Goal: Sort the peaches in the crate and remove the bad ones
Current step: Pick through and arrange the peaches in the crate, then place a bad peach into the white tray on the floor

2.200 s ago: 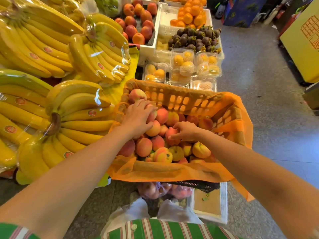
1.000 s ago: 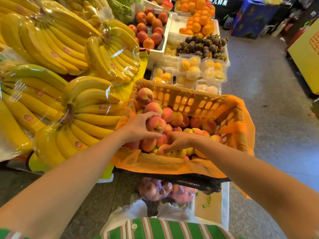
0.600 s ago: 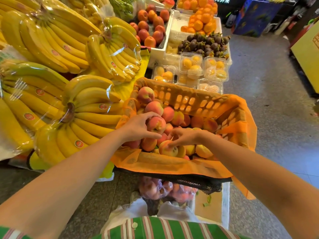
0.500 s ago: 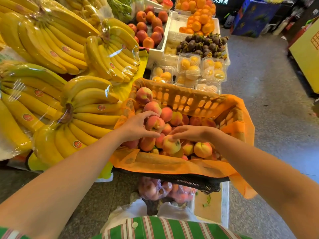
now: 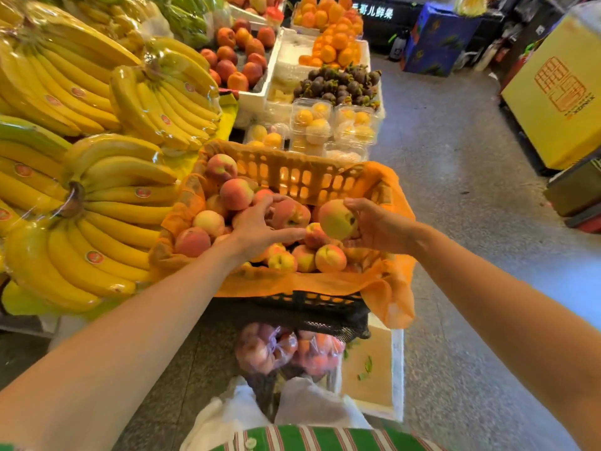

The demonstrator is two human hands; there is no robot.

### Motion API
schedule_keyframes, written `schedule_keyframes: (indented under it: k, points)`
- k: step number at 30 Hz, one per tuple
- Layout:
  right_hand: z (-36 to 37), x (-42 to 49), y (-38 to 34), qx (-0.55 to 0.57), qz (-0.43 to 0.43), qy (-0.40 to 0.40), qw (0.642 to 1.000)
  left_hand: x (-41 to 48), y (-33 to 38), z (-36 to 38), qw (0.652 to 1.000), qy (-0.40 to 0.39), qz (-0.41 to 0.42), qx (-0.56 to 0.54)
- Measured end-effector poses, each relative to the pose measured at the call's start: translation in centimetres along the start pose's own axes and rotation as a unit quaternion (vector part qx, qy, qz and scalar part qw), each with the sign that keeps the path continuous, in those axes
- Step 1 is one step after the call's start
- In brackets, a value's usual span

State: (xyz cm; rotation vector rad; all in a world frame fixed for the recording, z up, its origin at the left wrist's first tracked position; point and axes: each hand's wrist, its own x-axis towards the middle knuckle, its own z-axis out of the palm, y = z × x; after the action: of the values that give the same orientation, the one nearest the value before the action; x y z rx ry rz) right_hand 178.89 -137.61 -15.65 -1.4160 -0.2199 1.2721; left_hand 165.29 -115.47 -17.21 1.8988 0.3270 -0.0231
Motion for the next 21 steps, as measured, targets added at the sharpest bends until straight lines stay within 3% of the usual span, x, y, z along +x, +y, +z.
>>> schedule_keyframes:
  k: [11,21]
  points:
    - [-0.6,-15.8,6.9,0.118,-0.141,0.149,0.972,-6.4,5.6,10.2,0.984,-0.114,0.082,-0.111]
    - [-2.3,-25.4,22.8,0.235,-0.096,0.261,0.932,-12.3,2.7,23.6,0.956,-0.284,0.001,-0.071]
